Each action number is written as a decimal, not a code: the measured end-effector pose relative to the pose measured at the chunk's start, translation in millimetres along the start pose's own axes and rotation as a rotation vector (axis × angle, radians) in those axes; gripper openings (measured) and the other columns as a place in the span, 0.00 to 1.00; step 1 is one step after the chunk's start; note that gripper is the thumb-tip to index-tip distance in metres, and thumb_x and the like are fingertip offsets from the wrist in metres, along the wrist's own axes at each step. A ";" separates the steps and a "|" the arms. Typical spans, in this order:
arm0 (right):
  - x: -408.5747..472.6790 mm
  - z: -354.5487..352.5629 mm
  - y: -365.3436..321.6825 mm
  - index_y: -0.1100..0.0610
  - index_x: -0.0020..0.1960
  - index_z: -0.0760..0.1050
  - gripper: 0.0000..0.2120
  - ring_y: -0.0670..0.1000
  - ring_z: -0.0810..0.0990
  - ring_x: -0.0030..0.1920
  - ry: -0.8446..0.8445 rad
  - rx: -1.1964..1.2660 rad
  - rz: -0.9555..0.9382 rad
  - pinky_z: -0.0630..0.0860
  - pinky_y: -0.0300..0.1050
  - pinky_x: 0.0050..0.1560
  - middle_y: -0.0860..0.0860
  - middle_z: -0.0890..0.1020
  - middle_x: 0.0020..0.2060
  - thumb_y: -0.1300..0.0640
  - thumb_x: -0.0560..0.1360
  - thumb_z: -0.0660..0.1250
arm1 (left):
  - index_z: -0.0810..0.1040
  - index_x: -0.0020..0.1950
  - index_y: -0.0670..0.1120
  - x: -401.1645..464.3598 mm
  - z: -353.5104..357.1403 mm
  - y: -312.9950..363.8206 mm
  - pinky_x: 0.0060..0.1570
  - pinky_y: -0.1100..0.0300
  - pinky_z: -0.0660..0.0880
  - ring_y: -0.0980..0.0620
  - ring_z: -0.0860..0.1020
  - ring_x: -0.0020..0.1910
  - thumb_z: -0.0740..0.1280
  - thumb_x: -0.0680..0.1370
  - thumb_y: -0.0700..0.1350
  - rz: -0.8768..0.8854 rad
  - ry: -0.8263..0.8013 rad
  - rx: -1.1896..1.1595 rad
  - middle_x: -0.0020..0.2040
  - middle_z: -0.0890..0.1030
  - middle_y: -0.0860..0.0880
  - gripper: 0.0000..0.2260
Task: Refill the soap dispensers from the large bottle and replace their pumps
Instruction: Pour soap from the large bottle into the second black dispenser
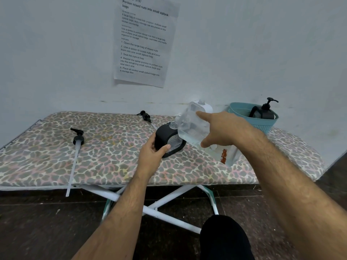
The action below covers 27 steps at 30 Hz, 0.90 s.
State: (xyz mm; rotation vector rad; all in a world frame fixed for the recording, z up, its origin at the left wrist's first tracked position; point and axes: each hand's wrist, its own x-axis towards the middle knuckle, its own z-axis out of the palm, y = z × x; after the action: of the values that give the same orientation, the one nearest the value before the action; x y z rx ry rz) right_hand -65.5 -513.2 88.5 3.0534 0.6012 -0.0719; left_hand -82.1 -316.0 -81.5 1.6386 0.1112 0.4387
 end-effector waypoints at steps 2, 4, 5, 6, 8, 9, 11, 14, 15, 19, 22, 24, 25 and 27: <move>0.1 -0.6 0.0 0.41 0.79 0.50 0.46 0.50 0.78 0.48 -0.003 -0.003 0.001 0.80 0.53 0.54 0.49 0.80 0.57 0.45 0.70 0.75 | 0.72 0.70 0.56 -0.7 0.3 0.9 0.52 0.71 0.75 0.67 0.78 0.55 0.72 0.76 0.41 0.002 0.001 -0.002 0.57 0.79 0.63 0.24; 0.0 -1.3 -0.3 0.41 0.79 0.50 0.46 0.50 0.77 0.48 -0.004 -0.004 0.000 0.79 0.53 0.54 0.49 0.80 0.58 0.45 0.70 0.75 | 0.71 0.67 0.60 -1.2 0.3 1.8 0.51 0.71 0.75 0.67 0.78 0.55 0.72 0.76 0.41 0.002 0.003 -0.002 0.56 0.79 0.64 0.24; -0.3 -1.6 -0.3 0.41 0.79 0.50 0.46 0.50 0.77 0.48 -0.003 -0.004 -0.002 0.79 0.53 0.54 0.49 0.80 0.58 0.45 0.70 0.75 | 0.71 0.65 0.62 -1.6 0.4 2.7 0.50 0.72 0.75 0.68 0.78 0.54 0.71 0.76 0.40 0.001 0.004 -0.003 0.56 0.79 0.65 0.23; -0.2 -1.6 -0.4 0.41 0.79 0.51 0.46 0.50 0.77 0.48 -0.003 -0.005 -0.003 0.79 0.53 0.54 0.49 0.80 0.58 0.45 0.70 0.75 | 0.70 0.64 0.63 -2.1 0.5 3.7 0.49 0.73 0.74 0.70 0.78 0.53 0.71 0.76 0.40 -0.002 0.004 -0.005 0.55 0.78 0.65 0.23; -0.1 -1.7 -0.3 0.41 0.79 0.51 0.46 0.50 0.76 0.47 0.000 -0.010 -0.004 0.79 0.52 0.53 0.49 0.80 0.59 0.45 0.70 0.75 | 0.70 0.64 0.62 -2.5 0.6 4.8 0.48 0.74 0.74 0.71 0.77 0.52 0.71 0.77 0.39 -0.002 0.002 -0.007 0.55 0.78 0.65 0.23; 0.1 -1.6 -0.3 0.41 0.79 0.50 0.46 0.50 0.76 0.47 0.001 -0.013 -0.004 0.79 0.52 0.53 0.49 0.80 0.60 0.44 0.70 0.75 | 0.70 0.64 0.61 -2.6 0.8 5.0 0.47 0.75 0.73 0.71 0.77 0.52 0.71 0.77 0.39 0.000 0.000 -0.008 0.55 0.78 0.65 0.23; 0.3 -1.6 -0.3 0.41 0.79 0.50 0.46 0.50 0.76 0.48 0.000 -0.013 -0.005 0.79 0.52 0.53 0.49 0.79 0.61 0.44 0.70 0.75 | 0.70 0.64 0.61 -3.0 0.8 5.5 0.47 0.75 0.73 0.72 0.77 0.51 0.71 0.77 0.39 0.001 0.000 -0.008 0.55 0.78 0.64 0.23; -0.3 -2.1 -0.1 0.41 0.79 0.50 0.46 0.50 0.76 0.48 -0.006 -0.014 -0.007 0.79 0.52 0.54 0.49 0.79 0.61 0.45 0.70 0.75 | 0.70 0.65 0.60 -3.5 0.9 6.6 0.47 0.76 0.73 0.73 0.77 0.51 0.71 0.77 0.39 0.002 0.000 -0.007 0.54 0.78 0.65 0.23; -0.6 -2.3 -0.1 0.41 0.79 0.50 0.46 0.49 0.76 0.47 -0.008 -0.015 -0.007 0.79 0.52 0.54 0.49 0.79 0.60 0.45 0.70 0.75 | 0.70 0.64 0.60 -3.6 0.9 7.1 0.46 0.76 0.73 0.73 0.77 0.50 0.71 0.77 0.39 0.002 0.001 -0.007 0.54 0.78 0.65 0.23; -0.2 -2.4 -0.8 0.41 0.79 0.49 0.46 0.50 0.76 0.48 -0.010 -0.019 -0.007 0.79 0.52 0.54 0.49 0.79 0.62 0.45 0.71 0.74 | 0.70 0.64 0.61 -3.7 0.9 7.7 0.46 0.75 0.74 0.73 0.77 0.50 0.71 0.77 0.39 0.001 0.004 -0.006 0.54 0.78 0.65 0.23; -0.1 -1.9 -0.6 0.41 0.79 0.50 0.46 0.50 0.78 0.50 -0.005 -0.026 -0.007 0.79 0.52 0.54 0.49 0.78 0.63 0.44 0.70 0.75 | 0.69 0.65 0.61 -4.6 1.0 7.9 0.47 0.74 0.74 0.73 0.77 0.50 0.71 0.77 0.39 0.002 0.005 -0.003 0.54 0.78 0.64 0.23; -0.4 -1.8 -0.6 0.41 0.79 0.50 0.46 0.50 0.77 0.48 -0.005 -0.021 -0.005 0.79 0.52 0.53 0.49 0.79 0.62 0.45 0.70 0.75 | 0.69 0.65 0.61 -4.7 0.8 7.9 0.47 0.74 0.74 0.73 0.77 0.50 0.71 0.77 0.39 -0.001 0.004 -0.004 0.54 0.78 0.65 0.23; -0.5 -1.7 -0.8 0.41 0.79 0.50 0.46 0.50 0.76 0.48 -0.005 -0.021 -0.005 0.79 0.52 0.53 0.49 0.79 0.61 0.45 0.70 0.75 | 0.69 0.65 0.60 -4.6 0.8 8.2 0.46 0.75 0.74 0.73 0.77 0.50 0.71 0.77 0.39 -0.002 0.003 -0.004 0.54 0.77 0.65 0.23; -0.6 -1.8 -1.2 0.41 0.79 0.50 0.46 0.50 0.76 0.47 -0.009 -0.021 -0.004 0.79 0.52 0.53 0.49 0.79 0.60 0.45 0.70 0.75 | 0.69 0.65 0.60 -4.6 0.9 9.0 0.45 0.75 0.74 0.73 0.77 0.50 0.71 0.77 0.39 -0.003 0.003 -0.006 0.54 0.77 0.65 0.24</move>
State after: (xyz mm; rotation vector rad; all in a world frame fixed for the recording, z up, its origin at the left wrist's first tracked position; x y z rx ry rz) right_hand -66.5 -512.2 90.3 3.0301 0.6034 -0.0787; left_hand -87.7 -319.5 -73.7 1.6321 0.1142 0.4384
